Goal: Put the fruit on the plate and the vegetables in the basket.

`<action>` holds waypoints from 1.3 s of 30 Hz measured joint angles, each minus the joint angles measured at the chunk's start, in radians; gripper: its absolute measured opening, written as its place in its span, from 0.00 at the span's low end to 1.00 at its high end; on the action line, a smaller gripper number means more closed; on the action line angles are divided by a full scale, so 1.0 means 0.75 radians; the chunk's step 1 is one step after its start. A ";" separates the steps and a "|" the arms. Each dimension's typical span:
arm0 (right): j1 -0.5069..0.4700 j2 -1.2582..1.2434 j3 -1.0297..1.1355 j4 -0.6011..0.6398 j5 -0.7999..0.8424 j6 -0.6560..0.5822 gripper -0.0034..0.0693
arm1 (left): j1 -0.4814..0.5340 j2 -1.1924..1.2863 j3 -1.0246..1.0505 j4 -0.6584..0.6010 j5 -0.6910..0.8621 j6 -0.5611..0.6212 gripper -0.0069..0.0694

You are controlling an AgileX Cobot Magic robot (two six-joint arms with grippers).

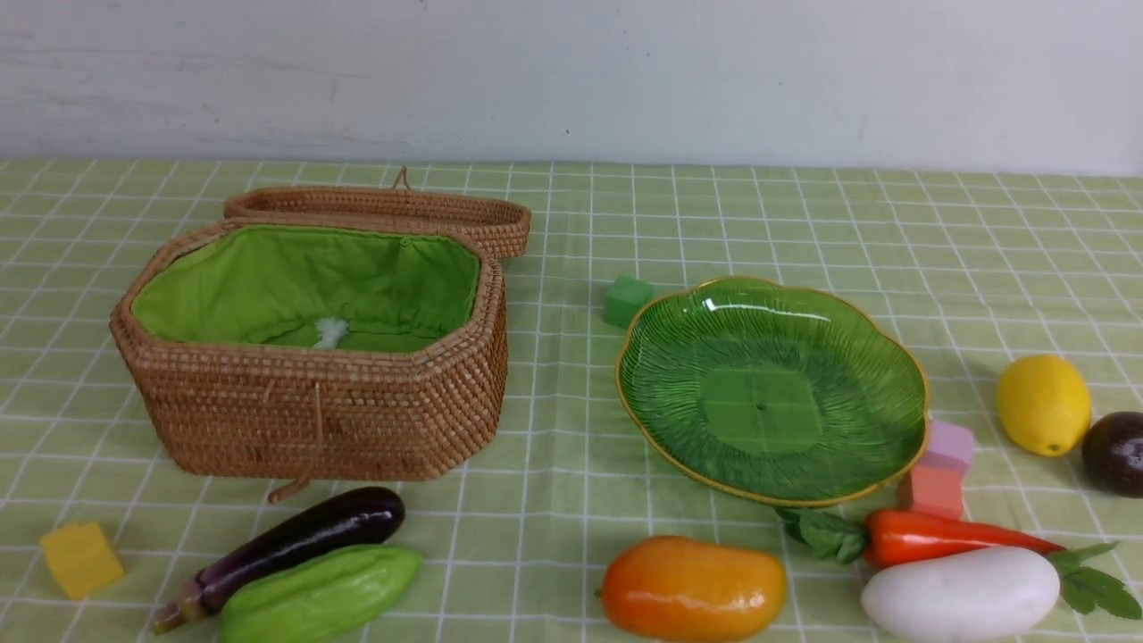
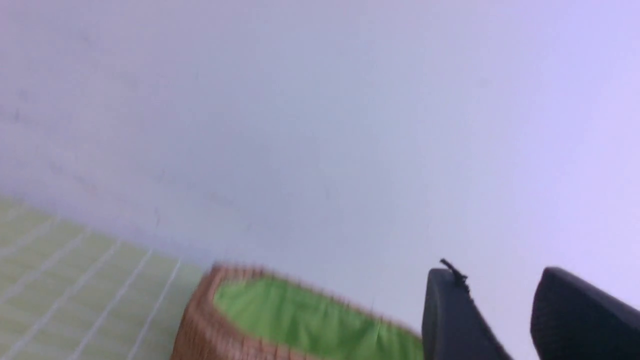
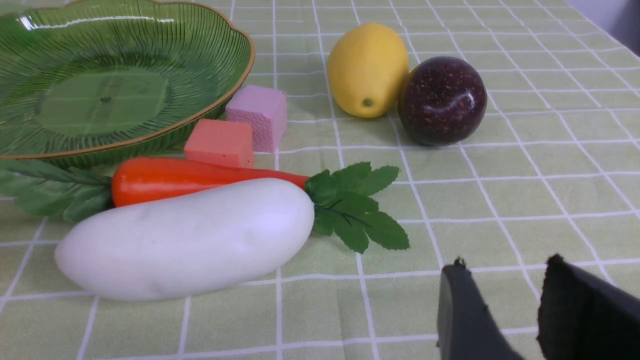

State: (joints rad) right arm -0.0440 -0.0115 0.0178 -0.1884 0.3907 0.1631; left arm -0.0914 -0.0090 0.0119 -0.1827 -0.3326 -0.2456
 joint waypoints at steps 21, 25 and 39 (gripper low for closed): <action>0.000 0.000 0.000 0.000 0.000 0.000 0.38 | 0.000 0.983 -1.152 0.147 1.243 0.163 0.40; 0.000 0.000 0.000 0.000 0.000 0.000 0.38 | 0.000 1.165 -1.160 -0.013 1.400 0.193 0.40; 0.000 0.000 0.000 0.000 0.000 0.000 0.38 | -0.208 1.631 -1.337 -0.241 1.738 0.620 0.53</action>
State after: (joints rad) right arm -0.0440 -0.0115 0.0178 -0.1884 0.3907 0.1631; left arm -0.2470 1.2143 -0.9908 -0.3634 0.9711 0.2193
